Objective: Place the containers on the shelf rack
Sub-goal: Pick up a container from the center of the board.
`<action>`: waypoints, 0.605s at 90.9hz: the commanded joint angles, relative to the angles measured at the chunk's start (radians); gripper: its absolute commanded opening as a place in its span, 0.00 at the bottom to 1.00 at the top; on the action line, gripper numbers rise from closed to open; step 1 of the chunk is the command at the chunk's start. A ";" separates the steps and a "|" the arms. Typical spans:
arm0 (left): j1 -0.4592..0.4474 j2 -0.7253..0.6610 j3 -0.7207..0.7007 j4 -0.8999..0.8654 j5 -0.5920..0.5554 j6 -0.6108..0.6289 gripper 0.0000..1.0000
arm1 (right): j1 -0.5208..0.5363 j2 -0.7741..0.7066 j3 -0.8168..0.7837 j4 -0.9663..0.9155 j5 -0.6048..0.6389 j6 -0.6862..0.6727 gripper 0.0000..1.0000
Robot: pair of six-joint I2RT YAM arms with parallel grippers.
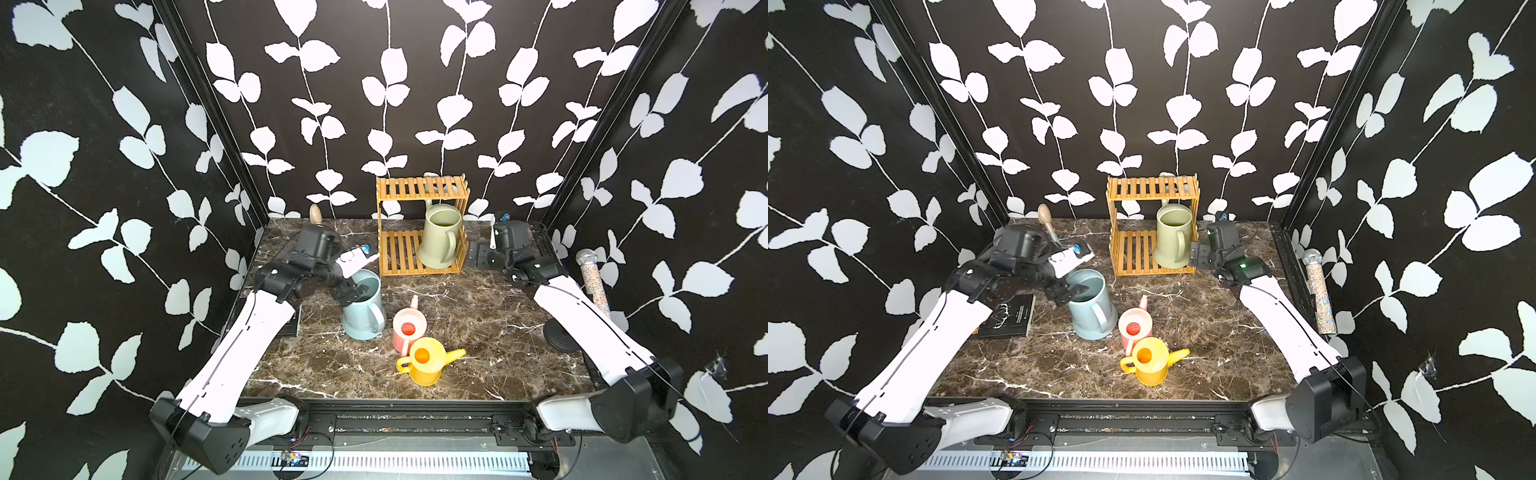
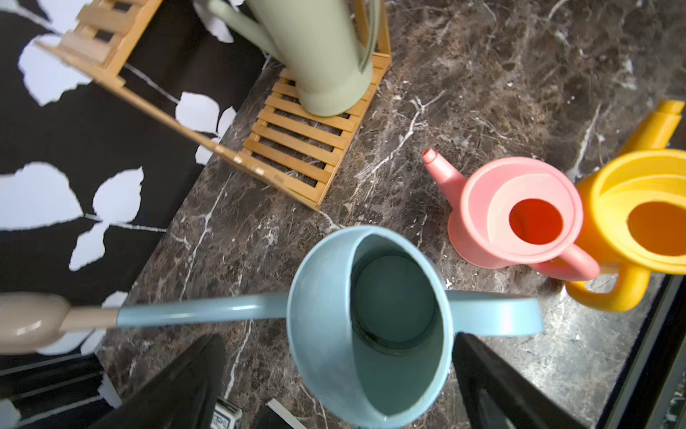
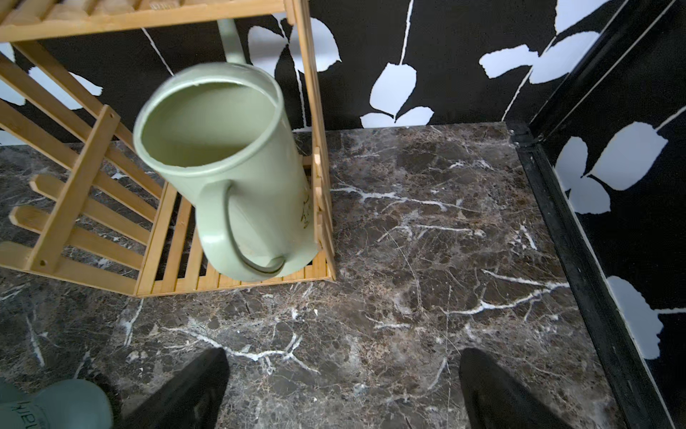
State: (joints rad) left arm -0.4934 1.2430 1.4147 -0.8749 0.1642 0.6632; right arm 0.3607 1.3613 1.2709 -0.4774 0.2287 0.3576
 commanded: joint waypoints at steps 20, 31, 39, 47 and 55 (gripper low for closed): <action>-0.253 0.114 0.091 0.003 -0.163 0.078 0.99 | -0.047 -0.067 -0.075 0.020 0.005 0.008 0.99; -0.305 0.145 0.078 0.017 -0.222 0.106 0.99 | -0.073 -0.115 -0.165 0.095 0.016 -0.054 0.99; -0.329 0.154 0.045 0.036 -0.268 0.144 0.98 | -0.097 -0.167 -0.243 0.161 0.018 -0.108 0.99; -0.345 0.159 0.028 0.030 -0.292 0.174 0.98 | -0.116 -0.222 -0.320 0.213 0.029 -0.164 0.99; -0.349 0.157 0.025 0.016 -0.300 0.199 0.98 | -0.130 -0.269 -0.382 0.247 0.038 -0.198 0.99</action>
State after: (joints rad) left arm -0.8337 1.4155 1.4548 -0.8516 -0.0963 0.7887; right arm 0.2489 1.1507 0.9394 -0.3450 0.2367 0.2432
